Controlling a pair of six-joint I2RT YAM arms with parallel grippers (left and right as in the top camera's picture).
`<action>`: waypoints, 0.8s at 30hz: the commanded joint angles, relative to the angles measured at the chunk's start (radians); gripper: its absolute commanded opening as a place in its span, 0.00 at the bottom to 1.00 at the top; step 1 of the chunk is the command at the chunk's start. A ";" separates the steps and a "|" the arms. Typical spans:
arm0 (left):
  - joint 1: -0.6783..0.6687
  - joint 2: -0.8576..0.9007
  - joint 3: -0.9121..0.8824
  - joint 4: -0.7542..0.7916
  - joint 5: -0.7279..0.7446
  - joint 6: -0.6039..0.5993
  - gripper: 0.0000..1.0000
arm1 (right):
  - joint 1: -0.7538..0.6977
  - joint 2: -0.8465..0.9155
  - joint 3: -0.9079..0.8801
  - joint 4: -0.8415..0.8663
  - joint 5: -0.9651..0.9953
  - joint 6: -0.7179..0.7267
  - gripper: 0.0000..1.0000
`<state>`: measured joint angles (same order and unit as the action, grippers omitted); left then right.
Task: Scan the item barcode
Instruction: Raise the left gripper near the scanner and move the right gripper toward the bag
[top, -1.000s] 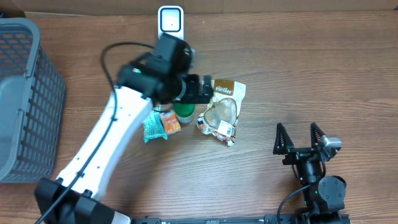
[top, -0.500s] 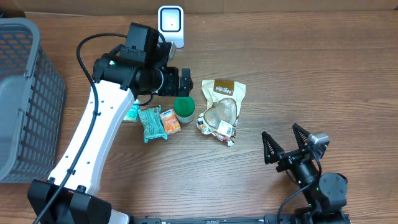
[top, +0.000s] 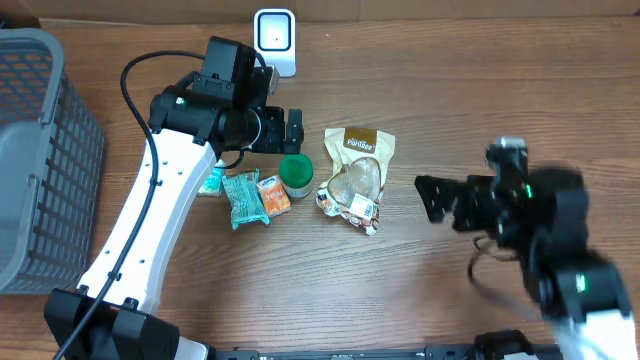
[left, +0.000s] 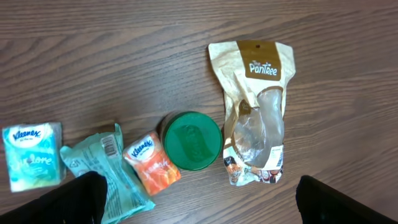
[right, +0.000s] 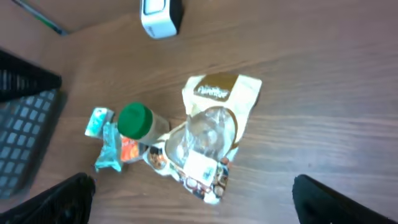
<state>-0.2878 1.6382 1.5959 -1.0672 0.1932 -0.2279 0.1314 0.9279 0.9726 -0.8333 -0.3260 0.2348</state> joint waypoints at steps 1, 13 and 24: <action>0.004 0.004 0.017 0.004 -0.028 0.022 0.99 | -0.003 0.184 0.154 -0.083 -0.035 -0.008 1.00; -0.078 0.044 -0.015 0.070 0.106 -0.022 0.68 | -0.004 0.547 0.225 -0.026 -0.035 0.000 0.91; -0.254 0.299 -0.028 0.163 0.103 -0.142 0.05 | -0.010 0.573 0.225 -0.011 0.011 0.032 0.43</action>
<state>-0.5102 1.8767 1.5764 -0.9310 0.2817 -0.3172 0.1268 1.5040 1.1755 -0.8482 -0.3470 0.2436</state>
